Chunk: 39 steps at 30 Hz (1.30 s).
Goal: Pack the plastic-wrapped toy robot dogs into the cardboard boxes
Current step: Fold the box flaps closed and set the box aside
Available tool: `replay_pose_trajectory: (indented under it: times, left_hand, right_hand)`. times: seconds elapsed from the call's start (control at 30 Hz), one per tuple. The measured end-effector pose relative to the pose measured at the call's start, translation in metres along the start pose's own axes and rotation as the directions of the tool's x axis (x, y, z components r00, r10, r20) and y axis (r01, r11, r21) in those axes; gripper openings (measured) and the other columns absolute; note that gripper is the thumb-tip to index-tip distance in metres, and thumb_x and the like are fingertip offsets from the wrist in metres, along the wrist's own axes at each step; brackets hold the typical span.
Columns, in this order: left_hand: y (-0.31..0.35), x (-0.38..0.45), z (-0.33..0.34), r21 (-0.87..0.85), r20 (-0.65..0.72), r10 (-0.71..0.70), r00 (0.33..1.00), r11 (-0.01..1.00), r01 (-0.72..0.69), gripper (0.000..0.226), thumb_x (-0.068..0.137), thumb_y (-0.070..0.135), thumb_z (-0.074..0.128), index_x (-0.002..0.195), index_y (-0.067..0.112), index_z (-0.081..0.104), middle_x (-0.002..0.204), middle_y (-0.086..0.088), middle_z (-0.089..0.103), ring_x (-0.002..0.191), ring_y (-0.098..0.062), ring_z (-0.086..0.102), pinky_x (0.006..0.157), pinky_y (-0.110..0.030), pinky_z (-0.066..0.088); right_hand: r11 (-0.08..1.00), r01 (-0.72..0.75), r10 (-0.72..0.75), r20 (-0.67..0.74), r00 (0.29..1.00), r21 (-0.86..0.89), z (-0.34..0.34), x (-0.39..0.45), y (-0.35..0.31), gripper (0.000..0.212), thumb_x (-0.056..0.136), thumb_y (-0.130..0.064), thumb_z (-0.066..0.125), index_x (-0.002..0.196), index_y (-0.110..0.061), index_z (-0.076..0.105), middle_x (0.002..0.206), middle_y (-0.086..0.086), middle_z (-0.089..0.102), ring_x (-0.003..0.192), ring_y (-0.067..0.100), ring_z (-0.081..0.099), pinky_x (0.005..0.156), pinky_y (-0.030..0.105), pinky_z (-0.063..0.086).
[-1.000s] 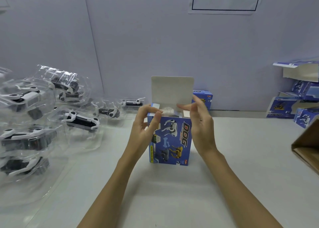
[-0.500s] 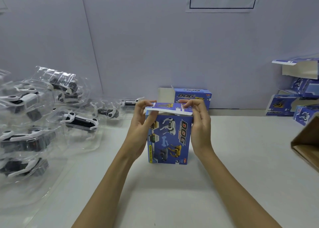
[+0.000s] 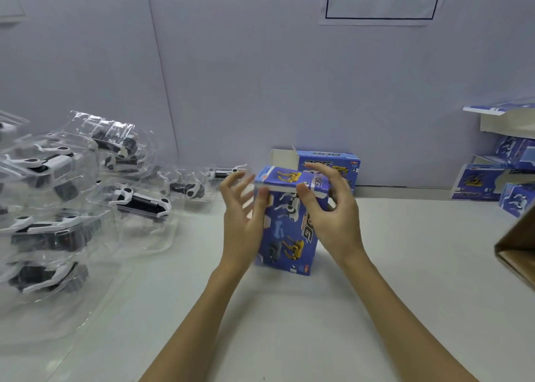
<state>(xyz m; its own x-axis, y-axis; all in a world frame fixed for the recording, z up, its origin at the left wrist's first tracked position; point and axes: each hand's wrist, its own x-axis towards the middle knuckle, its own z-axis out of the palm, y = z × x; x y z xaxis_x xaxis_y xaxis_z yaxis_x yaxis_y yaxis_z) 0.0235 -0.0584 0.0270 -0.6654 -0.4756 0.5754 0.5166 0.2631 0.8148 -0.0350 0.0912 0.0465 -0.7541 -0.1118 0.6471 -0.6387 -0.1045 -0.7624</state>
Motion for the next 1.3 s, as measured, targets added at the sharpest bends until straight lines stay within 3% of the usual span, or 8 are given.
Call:
replay_pose_trajectory:
  times: [0.1,0.17,0.23,0.43,0.67,0.87,1.0,1.3]
  left_hand:
    - [-0.001,-0.003,0.002,0.425,0.025,0.259,0.965,0.871,-0.245,0.079,0.087,0.058,0.076,0.147,0.019,0.044,0.141,0.006,0.052,0.129,-0.012,0.052,0.106,-0.039,0.048]
    - [0.0,-0.004,0.002,0.6,0.159,0.308,0.938,0.724,-0.339,0.112,0.074,0.08,0.071,0.157,0.014,0.034,0.152,0.001,0.043,0.14,-0.018,0.042,0.115,-0.046,0.036]
    - [0.002,-0.004,0.002,0.676,0.196,0.299,0.934,0.649,-0.35,0.129,0.067,0.088,0.066,0.161,0.01,0.027,0.158,-0.004,0.038,0.144,-0.025,0.037,0.116,-0.056,0.029]
    - [0.002,0.004,-0.016,0.626,0.356,0.325,0.876,0.613,-0.482,0.121,0.063,0.067,0.081,0.158,0.011,0.033,0.155,-0.004,0.042,0.142,-0.022,0.036,0.119,-0.061,0.024]
    - [-0.001,0.004,-0.015,0.636,0.451,0.333,0.828,0.531,-0.56,0.127,0.06,0.067,0.089,0.16,0.012,0.032,0.153,0.0,0.041,0.14,-0.022,0.039,0.12,-0.053,0.021]
    - [-0.003,0.002,-0.011,0.681,0.46,0.332,0.824,0.464,-0.567,0.123,0.063,0.073,0.08,0.161,0.025,0.024,0.153,-0.004,0.041,0.137,-0.026,0.041,0.114,-0.058,0.03]
    - [-0.004,0.002,-0.01,0.689,0.458,0.342,0.82,0.446,-0.571,0.119,0.064,0.076,0.074,0.161,0.034,0.019,0.153,-0.005,0.041,0.137,-0.027,0.04,0.112,-0.058,0.031]
    - [-0.007,0.001,-0.008,0.715,0.44,0.356,0.825,0.416,-0.561,0.121,0.064,0.076,0.078,0.16,0.028,0.022,0.154,-0.007,0.042,0.137,-0.029,0.042,0.112,-0.057,0.031]
  right_hand:
    - [0.976,-0.14,0.165,-0.152,0.974,0.164,0.01,-0.005,0.001,0.035,0.09,-0.047,0.073,0.124,-0.038,0.072,0.129,-0.001,0.065,0.115,0.018,0.069,0.088,0.044,0.062]
    - [0.916,-0.25,0.28,-0.056,0.958,0.312,0.015,-0.008,0.001,0.032,0.091,-0.044,0.071,0.122,-0.035,0.071,0.129,-0.001,0.069,0.116,0.021,0.071,0.084,0.049,0.064]
    - [0.912,-0.289,0.288,0.047,0.956,0.292,0.015,-0.008,0.0,0.03,0.092,-0.043,0.067,0.121,-0.033,0.067,0.128,-0.002,0.069,0.118,0.021,0.07,0.076,0.041,0.066]
    - [0.942,-0.295,0.25,0.25,0.935,0.159,-0.012,0.01,0.003,0.024,0.099,-0.035,0.066,0.116,-0.024,0.053,0.103,-0.019,0.073,0.104,0.01,0.074,0.065,0.02,0.059]
    - [0.964,-0.24,0.202,0.269,0.942,0.117,-0.009,0.006,0.002,0.048,0.099,-0.04,0.055,0.147,-0.042,0.052,0.131,0.0,0.068,0.114,0.019,0.072,0.076,0.039,0.066]
    - [0.964,-0.23,0.195,0.235,0.952,0.13,-0.007,0.003,0.004,0.049,0.099,-0.041,0.058,0.147,-0.045,0.054,0.137,-0.006,0.065,0.116,0.019,0.071,0.078,0.046,0.066]
    - [0.964,-0.214,0.169,0.259,0.951,0.156,-0.006,0.001,0.004,0.045,0.101,-0.037,0.057,0.146,-0.046,0.056,0.14,-0.007,0.064,0.118,0.019,0.07,0.076,0.038,0.065]
    - [0.953,-0.236,0.177,0.285,0.942,0.188,-0.003,-0.001,0.002,0.043,0.108,-0.025,0.05,0.146,-0.044,0.053,0.134,-0.012,0.066,0.118,0.017,0.07,0.072,0.028,0.063]
